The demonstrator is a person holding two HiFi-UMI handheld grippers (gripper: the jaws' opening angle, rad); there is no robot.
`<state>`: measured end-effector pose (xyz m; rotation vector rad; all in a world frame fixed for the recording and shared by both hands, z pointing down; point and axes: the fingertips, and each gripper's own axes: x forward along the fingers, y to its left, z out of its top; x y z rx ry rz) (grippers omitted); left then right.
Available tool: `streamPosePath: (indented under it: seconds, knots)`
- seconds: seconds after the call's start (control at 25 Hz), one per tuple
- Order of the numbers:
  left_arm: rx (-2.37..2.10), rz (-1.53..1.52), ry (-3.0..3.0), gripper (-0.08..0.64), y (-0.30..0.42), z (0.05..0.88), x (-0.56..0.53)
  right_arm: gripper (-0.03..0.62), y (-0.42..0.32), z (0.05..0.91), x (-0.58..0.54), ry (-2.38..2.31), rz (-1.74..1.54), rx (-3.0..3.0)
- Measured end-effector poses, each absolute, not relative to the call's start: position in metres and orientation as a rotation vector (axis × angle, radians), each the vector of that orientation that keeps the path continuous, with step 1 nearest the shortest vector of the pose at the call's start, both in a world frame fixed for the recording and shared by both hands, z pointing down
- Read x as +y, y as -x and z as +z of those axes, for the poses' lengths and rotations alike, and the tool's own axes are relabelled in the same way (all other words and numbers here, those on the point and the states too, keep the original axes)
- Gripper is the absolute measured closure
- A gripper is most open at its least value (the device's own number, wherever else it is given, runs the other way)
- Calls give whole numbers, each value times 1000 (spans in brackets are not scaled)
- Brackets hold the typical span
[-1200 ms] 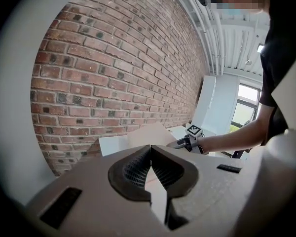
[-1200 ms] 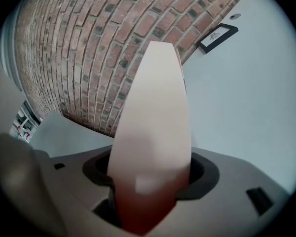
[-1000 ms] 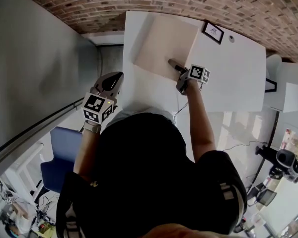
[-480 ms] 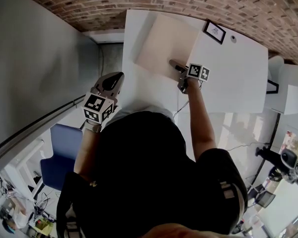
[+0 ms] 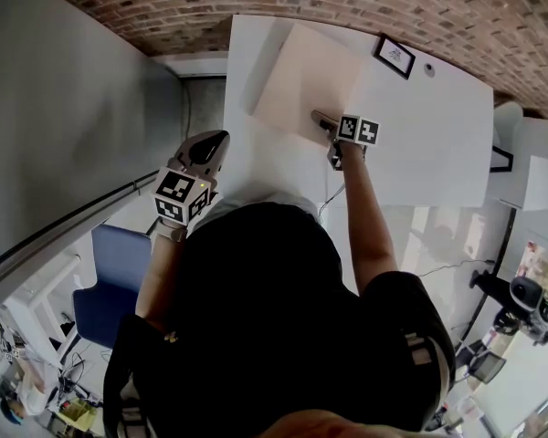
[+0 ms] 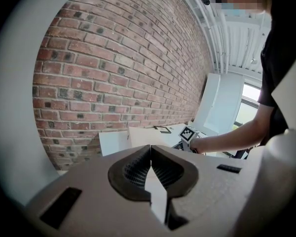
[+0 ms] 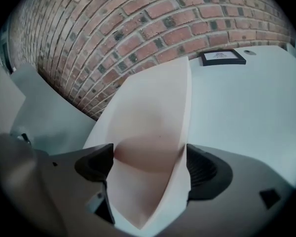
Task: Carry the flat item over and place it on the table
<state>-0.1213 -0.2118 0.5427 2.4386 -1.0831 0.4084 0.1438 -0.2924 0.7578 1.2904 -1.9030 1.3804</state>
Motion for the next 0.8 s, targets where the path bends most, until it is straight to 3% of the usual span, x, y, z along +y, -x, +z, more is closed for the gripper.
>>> streamPosePath:
  seconds: [0.56,0.6,0.72,0.8]
  knots:
    - [-1088,383,-2464,555,106,532,-206,148,-164,702,-288,-1440,1181,-1954]
    - [-1090,379,-2465,555,104,531,-206,176,-165,691,-287,-1450,1156,-1979]
    - [-1101,370,-2470,555,96,527,-203,359,-167,654,-279,-1504,1065,-2063]
    - [-1106,361,-2474,555,89,523,-201,438,-169,629,-272,-1537,994,-2114]
